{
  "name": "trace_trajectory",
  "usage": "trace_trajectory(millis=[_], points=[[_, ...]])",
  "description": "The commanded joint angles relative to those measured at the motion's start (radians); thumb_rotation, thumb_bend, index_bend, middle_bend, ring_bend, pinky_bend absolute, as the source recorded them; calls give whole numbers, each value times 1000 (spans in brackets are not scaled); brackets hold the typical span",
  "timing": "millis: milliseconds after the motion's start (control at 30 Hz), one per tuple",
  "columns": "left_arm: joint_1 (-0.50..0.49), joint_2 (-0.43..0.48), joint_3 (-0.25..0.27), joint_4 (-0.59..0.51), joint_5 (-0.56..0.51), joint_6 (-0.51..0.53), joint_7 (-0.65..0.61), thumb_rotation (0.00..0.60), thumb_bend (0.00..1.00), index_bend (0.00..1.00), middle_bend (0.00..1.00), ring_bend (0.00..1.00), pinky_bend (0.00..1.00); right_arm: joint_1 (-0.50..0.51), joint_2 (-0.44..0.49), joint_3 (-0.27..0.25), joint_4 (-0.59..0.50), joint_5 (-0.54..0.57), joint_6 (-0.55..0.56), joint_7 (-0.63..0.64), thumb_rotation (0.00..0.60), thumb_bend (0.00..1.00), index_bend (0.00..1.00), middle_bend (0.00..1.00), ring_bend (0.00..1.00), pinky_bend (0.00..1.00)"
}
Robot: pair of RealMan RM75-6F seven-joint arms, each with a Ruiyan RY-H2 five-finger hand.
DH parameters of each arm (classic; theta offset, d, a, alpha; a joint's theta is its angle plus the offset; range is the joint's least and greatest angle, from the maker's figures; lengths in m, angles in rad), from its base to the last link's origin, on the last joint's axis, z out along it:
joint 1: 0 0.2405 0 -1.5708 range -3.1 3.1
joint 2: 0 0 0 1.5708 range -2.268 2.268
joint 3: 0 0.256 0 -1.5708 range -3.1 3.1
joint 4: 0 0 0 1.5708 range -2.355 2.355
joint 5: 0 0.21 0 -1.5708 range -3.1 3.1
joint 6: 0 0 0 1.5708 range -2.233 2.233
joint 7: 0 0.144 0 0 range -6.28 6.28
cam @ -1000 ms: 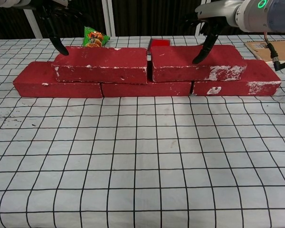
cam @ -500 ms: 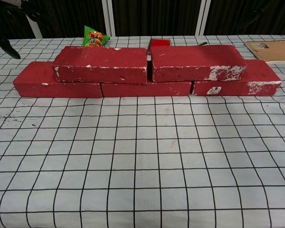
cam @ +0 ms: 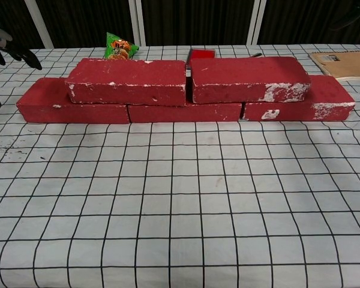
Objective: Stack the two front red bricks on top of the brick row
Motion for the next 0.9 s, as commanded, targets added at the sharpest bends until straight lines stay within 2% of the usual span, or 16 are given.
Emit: trace_trajectory(millis=[33, 467, 900], points=[[-7, -19, -5, 12, -5, -23, 7, 600, 88, 80, 72, 0, 122, -4, 0, 2, 1, 0, 2, 1, 600, 0, 49, 70, 27, 113], [-41, -89, -32, 58, -23, -102, 1, 600, 88, 35, 72, 0, 122, -26, 9, 11, 1, -5, 5, 12, 600, 0, 49, 70, 27, 113], [-65, -112, -29, 60, -37, -117, -3, 600, 87, 34, 72, 0, 122, -46, 17, 17, 9, -16, 2, 28, 600, 0, 48, 70, 26, 114]])
